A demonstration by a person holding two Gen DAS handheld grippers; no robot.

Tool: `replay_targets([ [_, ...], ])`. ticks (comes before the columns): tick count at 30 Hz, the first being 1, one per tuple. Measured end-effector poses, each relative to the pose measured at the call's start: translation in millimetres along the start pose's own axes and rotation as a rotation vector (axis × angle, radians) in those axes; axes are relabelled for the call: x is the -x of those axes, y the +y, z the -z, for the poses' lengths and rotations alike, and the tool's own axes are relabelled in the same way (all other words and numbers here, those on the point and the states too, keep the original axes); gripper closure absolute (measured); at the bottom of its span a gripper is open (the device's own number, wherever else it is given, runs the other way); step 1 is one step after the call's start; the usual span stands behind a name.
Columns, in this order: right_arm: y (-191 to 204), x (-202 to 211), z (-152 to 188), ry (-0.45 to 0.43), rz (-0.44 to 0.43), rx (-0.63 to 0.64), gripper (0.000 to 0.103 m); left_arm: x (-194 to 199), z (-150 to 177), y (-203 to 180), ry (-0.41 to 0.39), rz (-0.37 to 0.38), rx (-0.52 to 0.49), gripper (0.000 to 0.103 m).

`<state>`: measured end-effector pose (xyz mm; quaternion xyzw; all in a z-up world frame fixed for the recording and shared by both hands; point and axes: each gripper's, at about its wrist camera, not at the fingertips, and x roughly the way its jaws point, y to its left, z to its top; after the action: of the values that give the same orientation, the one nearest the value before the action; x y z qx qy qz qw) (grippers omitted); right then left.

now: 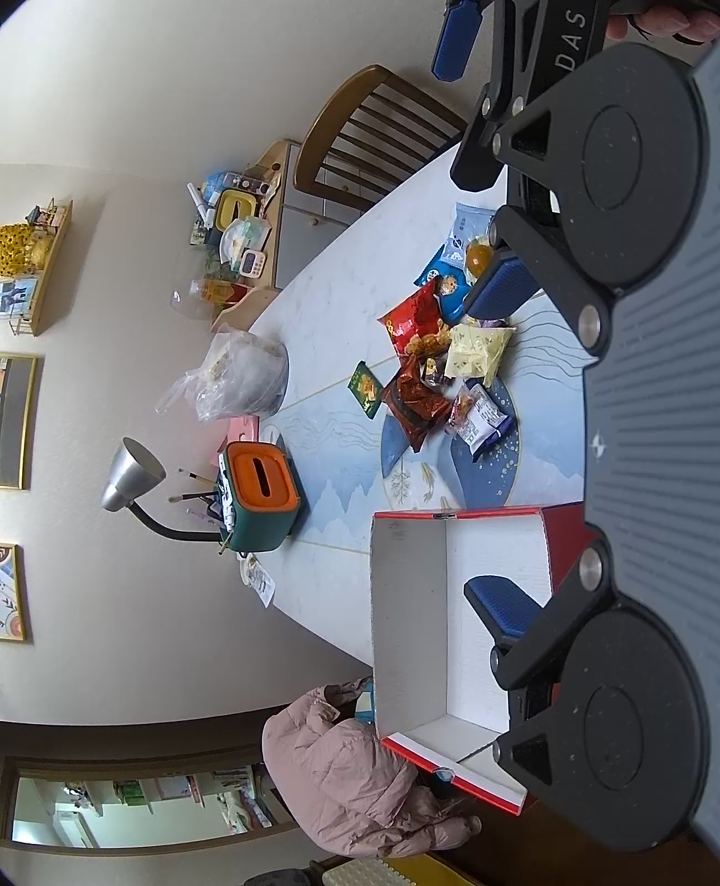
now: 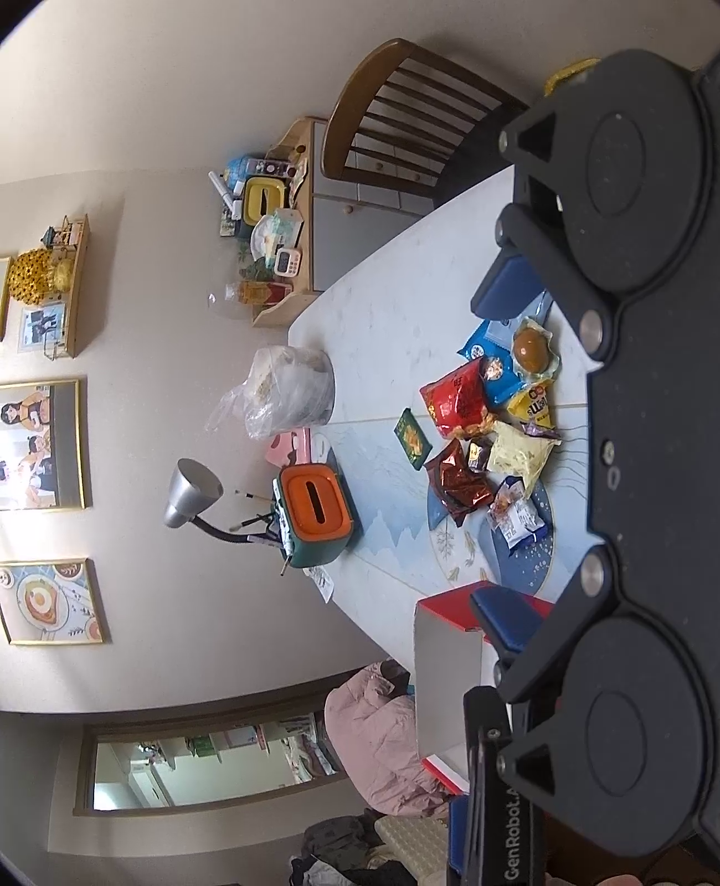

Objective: Organize snacks

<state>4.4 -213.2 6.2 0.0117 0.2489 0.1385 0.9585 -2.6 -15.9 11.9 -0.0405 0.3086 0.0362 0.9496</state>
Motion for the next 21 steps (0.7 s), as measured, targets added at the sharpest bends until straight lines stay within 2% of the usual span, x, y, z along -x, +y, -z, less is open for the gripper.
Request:
replay_targets([
  [21,-2.0,4.4,0.9,-0.005,-0.009,0.007,0.000,12.6,-0.4,-10.6,-0.010,-0.005,0.000,0.003],
])
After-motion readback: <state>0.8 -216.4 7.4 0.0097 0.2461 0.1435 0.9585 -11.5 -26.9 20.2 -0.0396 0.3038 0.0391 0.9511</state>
